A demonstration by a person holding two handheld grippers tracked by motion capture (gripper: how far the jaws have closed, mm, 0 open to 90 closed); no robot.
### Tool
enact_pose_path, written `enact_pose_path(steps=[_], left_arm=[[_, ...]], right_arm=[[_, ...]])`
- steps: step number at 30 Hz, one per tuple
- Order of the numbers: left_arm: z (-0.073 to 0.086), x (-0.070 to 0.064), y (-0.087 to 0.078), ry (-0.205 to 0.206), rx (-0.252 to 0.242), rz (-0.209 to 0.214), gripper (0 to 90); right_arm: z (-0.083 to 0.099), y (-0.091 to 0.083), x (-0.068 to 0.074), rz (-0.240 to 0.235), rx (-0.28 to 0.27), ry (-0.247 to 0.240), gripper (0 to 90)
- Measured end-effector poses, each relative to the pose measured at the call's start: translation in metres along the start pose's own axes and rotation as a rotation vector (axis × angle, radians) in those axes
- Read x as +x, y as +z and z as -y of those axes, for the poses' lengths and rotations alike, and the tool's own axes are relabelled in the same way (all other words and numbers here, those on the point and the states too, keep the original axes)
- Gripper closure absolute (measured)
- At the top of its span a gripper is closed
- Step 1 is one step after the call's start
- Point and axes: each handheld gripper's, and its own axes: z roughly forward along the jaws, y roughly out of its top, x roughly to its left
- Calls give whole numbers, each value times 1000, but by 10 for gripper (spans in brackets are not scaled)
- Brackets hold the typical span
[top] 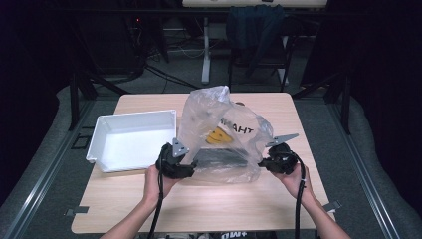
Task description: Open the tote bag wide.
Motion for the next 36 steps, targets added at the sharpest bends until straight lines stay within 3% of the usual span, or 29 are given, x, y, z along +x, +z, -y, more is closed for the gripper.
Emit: enact_pose_path(steps=[3, 4, 5, 7, 10, 14, 17, 21, 23, 25, 26, 28, 29, 32, 34, 35, 36], left_arm=[[1, 3, 2, -11, -3, -13, 429], [3, 6, 3, -18, -2, -11, 565], [4, 8, 3, -18, 0, -7, 565], [9, 14, 5, -34, -4, -5, 707], [13, 22, 7, -46, 4, -2, 755], [18, 27, 7, -99, 5, 23, 862], [20, 30, 10, -115, 12, 61, 880], [24, 35, 13, -133, 17, 169, 891], [25, 38, 13, -136, 15, 232, 893], [25, 38, 12, -121, 25, 242, 894], [26, 39, 12, -121, 34, 265, 894], [28, 40, 15, -141, 45, 292, 894], [30, 40, 17, -125, 73, 305, 894], [32, 38, 18, -120, 96, 299, 894], [34, 36, 17, -101, 127, 272, 895], [35, 38, 15, -99, 143, 262, 895], [37, 38, 14, -121, 142, 252, 895]], right_arm=[[2, -5, 1, 5, -12, 1, 900], [3, -7, 1, 8, -18, 7, 900], [3, -7, 1, 8, -18, 7, 900], [4, -8, -2, 4, -13, 14, 900], [4, -6, -4, 10, -26, 4, 900], [4, -8, -1, 10, -27, 20, 900], [4, -7, -4, 7, -16, 20, 900], [5, -5, -8, 23, -3, 12, 900], [7, -5, -9, -11, -5, 28, 900], [7, -6, -10, 4, 12, 24, 900], [8, -3, -12, -13, 6, 42, 900], [8, 0, -17, -12, 28, 51, 900], [9, 4, -22, -2, 48, 54, 900], [10, 7, -25, -16, 65, 69, 900], [11, 10, -27, -8, 66, 76, 900], [11, 11, -28, -26, 84, 75, 900], [11, 14, -30, -34, 82, 74, 900]])
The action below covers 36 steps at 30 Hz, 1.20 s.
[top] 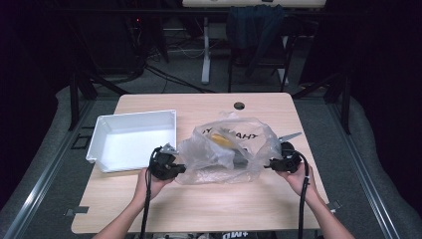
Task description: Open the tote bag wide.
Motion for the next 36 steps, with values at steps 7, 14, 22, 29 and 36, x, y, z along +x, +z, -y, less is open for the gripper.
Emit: enact_pose_path(steps=[7, 14, 22, 29, 36], left_arm=[[11, 12, 1, -50, 60, -14, 895], [7, 0, -14, 2, 15, -92, 607], [-6, -38, -28, 136, -84, -172, 265], [-17, -30, -4, 161, -116, -204, 658], [-11, -15, -4, 91, -115, -159, 849]], right_arm=[[-2, 22, -7, 21, 67, 41, 900], [-3, 25, -7, 19, 86, 36, 900], [-3, 21, -8, -12, 76, 37, 900], [-4, 19, -2, -6, 87, 18, 882], [-2, -8, 10, 45, -30, -20, 376]])
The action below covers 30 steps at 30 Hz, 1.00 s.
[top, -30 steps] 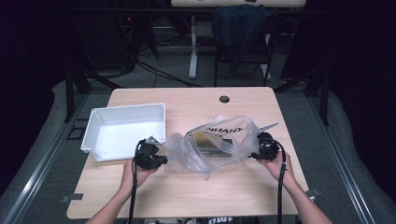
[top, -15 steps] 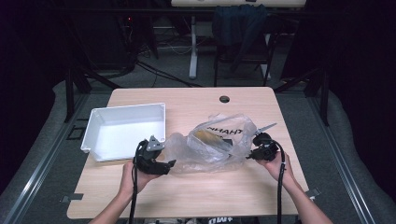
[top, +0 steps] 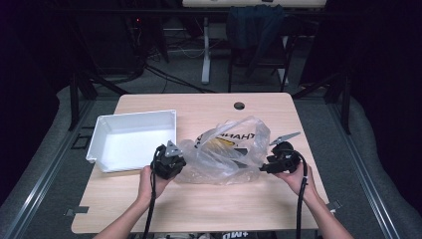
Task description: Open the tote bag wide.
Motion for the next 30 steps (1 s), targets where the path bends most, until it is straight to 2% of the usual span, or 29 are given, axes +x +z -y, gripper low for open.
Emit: enact_pose_path(steps=[1, 2, 3, 5, 7, 9, 10, 11, 12, 13, 14, 16, 18, 19, 20, 22, 23, 25, 26, 27, 29, 30], left_arm=[[1, 2, 0, -9, -6, 4, 854], [1, 3, 0, -15, 3, 16, 854], [1, 4, 0, -13, 7, 21, 854], [2, 4, 0, -18, 8, 29, 854], [3, 5, 1, -15, 20, 44, 854], [4, 5, 3, -25, 27, 58, 854], [4, 4, 4, -21, 26, 58, 854], [4, 4, 3, -12, 33, 65, 854], [4, 4, 2, -14, 25, 63, 854], [4, 4, 1, -19, 23, 66, 855], [5, 5, 0, -22, 24, 69, 855], [7, 6, -1, -30, 33, 76, 860], [8, 7, -2, -31, 43, 63, 860], [9, 9, -5, -39, 50, 60, 860], [10, 10, -8, -47, 43, 47, 860], [13, 13, -14, -75, 43, 47, 860], [15, 15, -16, -78, 50, 42, 860], [18, 17, -16, -73, 67, 36, 859], [18, 18, -15, -75, 74, 32, 858], [19, 19, -13, -84, 79, 34, 859], [18, 18, -10, -84, 96, 37, 861], [18, 17, -8, -78, 103, 34, 861]], right_arm=[[-1, -12, 10, 21, -41, -41, 306], [-1, -12, 10, 21, -41, -41, 306], [-2, -17, 15, 33, -56, -58, 293], [-8, -30, 31, 57, -129, -95, 285], [-11, -32, 35, 58, -146, -109, 290], [-19, -33, 44, 66, -174, -144, 365], [-28, -29, 51, 96, -188, -167, 546], [-28, -29, 51, 96, -188, -167, 546], [-32, -25, 52, 95, -181, -173, 632], [-35, -21, 52, 96, -178, -169, 746], [-36, -17, 52, 90, -177, -163, 818], [-33, -8, 44, 91, -140, -142, 900], [-32, -7, 40, 89, -133, -128, 900], [-28, -6, 29, 82, -124, -88, 900], [-28, -6, 29, 82, -124, -88, 900], [-24, -3, 19, 78, -108, -46, 900], [-22, -1, 14, 74, -87, -31, 900], [-19, 6, 6, 57, -87, 11, 900], [-17, 7, 1, 49, -46, 4, 900], [-16, 13, 1, 43, -66, 45, 900], [-12, 25, -1, 41, 2, 46, 900], [-12, 25, -1, 41, 2, 46, 900]])
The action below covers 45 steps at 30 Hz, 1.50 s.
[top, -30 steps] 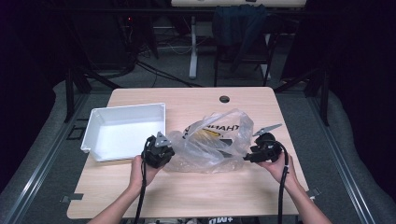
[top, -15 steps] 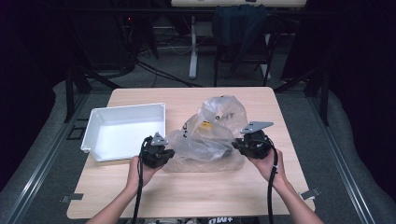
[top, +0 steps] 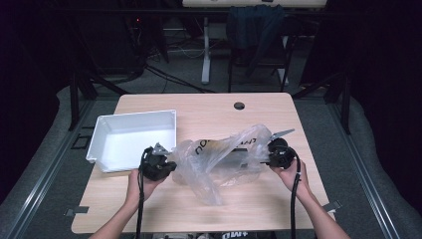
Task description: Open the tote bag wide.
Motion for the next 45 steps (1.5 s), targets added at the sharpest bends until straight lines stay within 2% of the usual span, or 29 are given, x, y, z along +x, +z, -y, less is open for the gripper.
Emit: enact_pose_path(steps=[1, 2, 4, 5, 8, 9, 10, 11, 12, 13, 14, 15, 16, 19, 20, 21, 22, 23, 25, 29, 32, 33, 35, 37, 39, 42, 43, 44, 45], left_arm=[[-1, -1, 4, 6, 16, 1, 865], [-1, -1, 4, 6, 16, 1, 866], [-1, -2, 11, 7, 35, 7, 869], [-1, -2, 14, 17, 53, 6, 869], [0, -4, 26, 23, 92, 6, 869], [1, -6, 29, 28, 102, 3, 866], [1, -6, 29, 28, 102, 3, 856], [0, -6, 26, 36, 98, 5, 856], [-1, -6, 23, 32, 88, 12, 784], [-1, -6, 18, 33, 79, 19, 784], [-2, -5, 12, 36, 67, 28, 741], [-2, -5, 6, 31, 57, 34, 644], [-2, -5, -1, 21, 41, 41, 644], [-3, -6, -19, 5, -1, 39, 539], [-3, -7, -24, 2, -16, 47, 515], [-4, -8, -28, 7, -22, 44, 486], [-5, -10, -31, 10, -28, 49, 427], [-5, -12, -33, 18, -33, 55, 413], [-10, -18, -40, 27, -56, 85, 389], [-14, -28, -48, 40, -89, 99, 365], [-18, -37, -46, 50, -86, 102, 330], [-19, -39, -42, 40, -83, 103, 303], [-22, -38, -28, 23, -62, 83, 302], [-22, -37, -22, 11, -60, 71, 310], [-24, -36, -11, 9, -43, 45, 391], [-24, -33, 3, 4, -22, 17, 570], [-24, -32, 6, 17, -17, 3, 629], [-24, -31, 10, 32, -7, -4, 694], [-24, -30, 12, 36, 0, -3, 748]], right_arm=[[2, 5, -2, -20, 56, -9, 900], [2, 5, -2, -20, 56, -9, 900], [5, 14, -7, 10, 86, 9, 900], [5, 14, -7, 10, 86, 9, 900], [9, 22, -5, 11, 66, 69, 900], [8, 19, -7, 16, 149, -4, 900], [8, 19, -7, 16, 149, -4, 900], [10, 22, -3, 15, 94, 38, 900], [8, 17, -5, 15, 150, -10, 900], [8, 17, -5, 15, 150, -10, 900], [8, 16, -5, 14, 149, -12, 900], [7, 15, -6, 8, 157, -28, 900], [7, 15, -6, 8, 157, -28, 900], [8, 15, -2, 9, 109, 0, 900], [7, 12, -3, 7, 138, -31, 900], [6, 11, -3, 7, 134, -33, 900], [8, 15, 2, 7, 41, 39, 900], [5, 9, -4, 2, 124, -33, 900], [5, 9, -3, 3, 115, -28, 900], [5, 9, -1, 4, 109, -30, 900], [4, 7, -1, -3, 108, -38, 900], [3, 8, -1, -2, 107, -31, 900], [3, 9, 1, -4, 110, -37, 900], [3, 9, 1, -5, 113, -44, 900], [3, 8, 3, -10, 111, -52, 900], [3, 9, 4, -9, 98, -43, 900], [5, 15, 8, -9, 13, 36, 900], [3, 10, 2, -12, 110, -43, 900], [4, 11, 2, -14, 107, -36, 900]])
